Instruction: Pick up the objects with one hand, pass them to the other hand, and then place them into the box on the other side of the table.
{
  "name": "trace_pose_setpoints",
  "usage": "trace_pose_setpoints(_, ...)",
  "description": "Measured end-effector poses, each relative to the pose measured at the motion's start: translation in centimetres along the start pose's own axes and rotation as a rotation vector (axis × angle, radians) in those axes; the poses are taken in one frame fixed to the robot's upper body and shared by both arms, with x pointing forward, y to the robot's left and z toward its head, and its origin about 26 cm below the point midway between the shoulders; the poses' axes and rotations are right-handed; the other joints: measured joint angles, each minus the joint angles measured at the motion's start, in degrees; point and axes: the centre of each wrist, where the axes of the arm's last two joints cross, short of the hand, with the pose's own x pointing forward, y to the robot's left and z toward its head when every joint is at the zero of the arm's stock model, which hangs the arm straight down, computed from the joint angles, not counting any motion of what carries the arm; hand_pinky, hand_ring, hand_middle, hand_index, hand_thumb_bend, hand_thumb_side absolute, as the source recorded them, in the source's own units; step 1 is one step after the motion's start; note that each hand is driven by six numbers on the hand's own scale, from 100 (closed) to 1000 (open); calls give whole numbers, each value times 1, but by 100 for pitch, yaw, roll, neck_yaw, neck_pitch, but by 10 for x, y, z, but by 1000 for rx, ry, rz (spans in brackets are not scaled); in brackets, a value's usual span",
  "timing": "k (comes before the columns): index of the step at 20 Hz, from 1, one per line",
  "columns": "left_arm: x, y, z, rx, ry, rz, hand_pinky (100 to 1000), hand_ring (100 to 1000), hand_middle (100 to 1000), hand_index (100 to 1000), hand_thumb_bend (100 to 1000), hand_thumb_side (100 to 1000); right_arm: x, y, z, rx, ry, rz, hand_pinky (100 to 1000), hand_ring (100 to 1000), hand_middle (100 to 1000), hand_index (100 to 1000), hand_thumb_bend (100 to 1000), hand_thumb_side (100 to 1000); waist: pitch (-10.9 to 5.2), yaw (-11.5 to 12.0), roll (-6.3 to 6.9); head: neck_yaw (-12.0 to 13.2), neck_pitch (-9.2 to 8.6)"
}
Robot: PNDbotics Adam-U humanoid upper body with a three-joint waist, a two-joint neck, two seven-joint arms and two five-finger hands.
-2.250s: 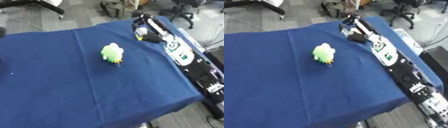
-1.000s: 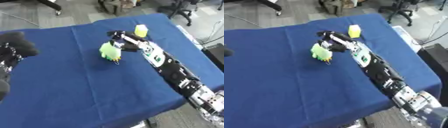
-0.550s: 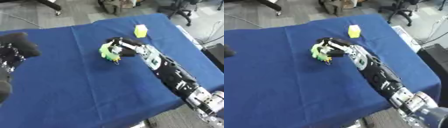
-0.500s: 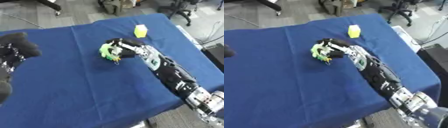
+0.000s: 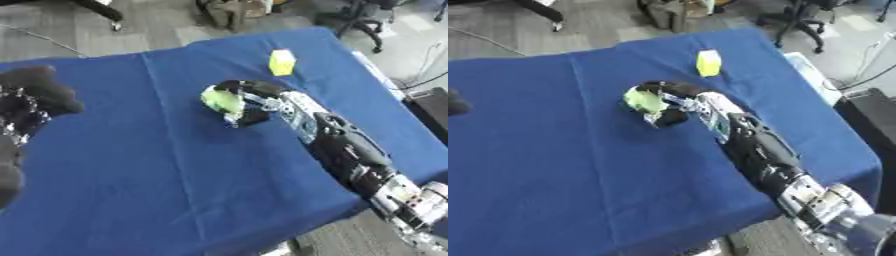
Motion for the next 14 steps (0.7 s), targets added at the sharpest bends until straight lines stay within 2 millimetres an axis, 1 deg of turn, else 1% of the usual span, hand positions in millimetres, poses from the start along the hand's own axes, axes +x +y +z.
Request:
trace_pose_setpoints(2,0,0,0,-2,1,-1,809,653,628,810,859,565,0,2,0,-7,20,29,833,881,948,1000,100,585,0,2,0,-12,0)
trace_pose_setpoints(5,0,-1,0,-5,2,-3,809,653,628,810,859,565,0,5,-1,-18,37,57,826,869,932,1000,100,466,1,5,-6,-27,0)
trace_pose_setpoints(7,0,-1,0,-5,2,-4,809,654,628,810,858,565,0,5,-1,-29,43,68,806,836,899,985,100,248,1,8,-9,-37,0)
trace_pose_setpoints(8,0,-1,0,-5,2,-4,809,653,628,811,858,566,0,5,-1,-37,45,73,784,801,862,964,100,186,2,9,-9,-42,0)
trace_pose_setpoints(10,0,-1,0,-5,2,-4,809,653,628,811,856,569,0,6,-1,-64,51,78,757,757,808,935,100,175,5,11,-10,-44,0)
trace_pose_setpoints(12,0,-1,0,-5,2,-5,809,653,628,811,851,573,0,7,-1,-99,56,77,688,657,675,847,100,152,19,11,-11,-44,0)
trace_pose_setpoints(13,0,-1,0,-5,2,-5,809,653,628,811,849,574,1,7,-1,-124,61,74,658,599,584,762,100,131,20,11,-11,-45,0)
trace_pose_setpoints(14,0,-1,0,-5,2,-5,809,653,628,811,848,576,1,7,-1,-151,67,72,636,560,519,686,100,112,24,11,-11,-46,0)
